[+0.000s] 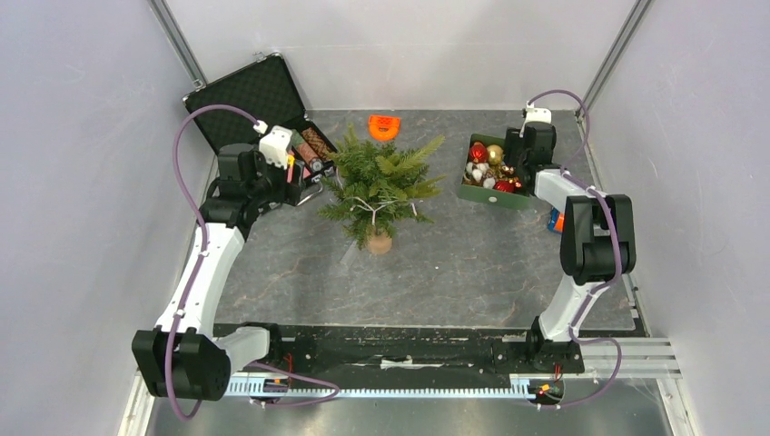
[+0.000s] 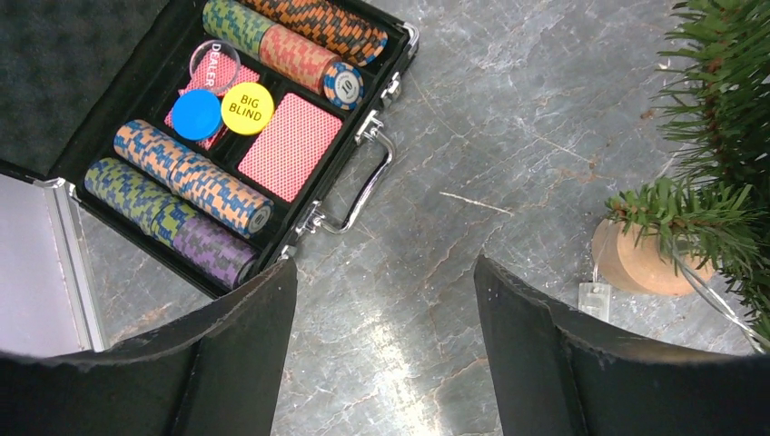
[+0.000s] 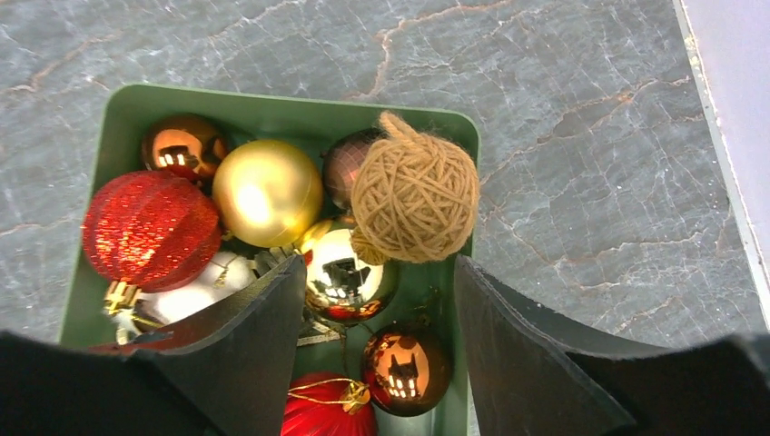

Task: Decorate the small christmas tree

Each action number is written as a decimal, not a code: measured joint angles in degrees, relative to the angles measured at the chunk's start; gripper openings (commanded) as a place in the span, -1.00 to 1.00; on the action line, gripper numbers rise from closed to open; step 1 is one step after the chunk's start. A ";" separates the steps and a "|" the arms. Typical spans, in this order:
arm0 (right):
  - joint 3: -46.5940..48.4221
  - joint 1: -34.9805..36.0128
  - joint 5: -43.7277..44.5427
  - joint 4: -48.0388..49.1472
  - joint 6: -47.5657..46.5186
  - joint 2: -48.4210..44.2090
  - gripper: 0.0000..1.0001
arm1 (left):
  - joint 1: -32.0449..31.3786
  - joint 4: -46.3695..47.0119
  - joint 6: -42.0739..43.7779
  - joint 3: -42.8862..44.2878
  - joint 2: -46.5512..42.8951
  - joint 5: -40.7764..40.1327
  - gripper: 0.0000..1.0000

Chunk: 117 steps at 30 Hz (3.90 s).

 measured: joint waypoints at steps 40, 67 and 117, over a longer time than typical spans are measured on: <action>3.15 0.00 5.79 4.33 -6.60 6.14 -0.49 | 0.11 -0.66 -0.09 0.00 -0.26 6.71 0.48; -30.16 13.94 -38.99 5.33 -10.78 -43.15 -0.47 | 0.11 -1.95 -0.11 0.00 -3.69 12.66 0.49; 9.42 0.59 7.61 0.42 -10.27 10.56 0.15 | 0.11 -7.02 0.33 2.73 0.39 20.22 0.51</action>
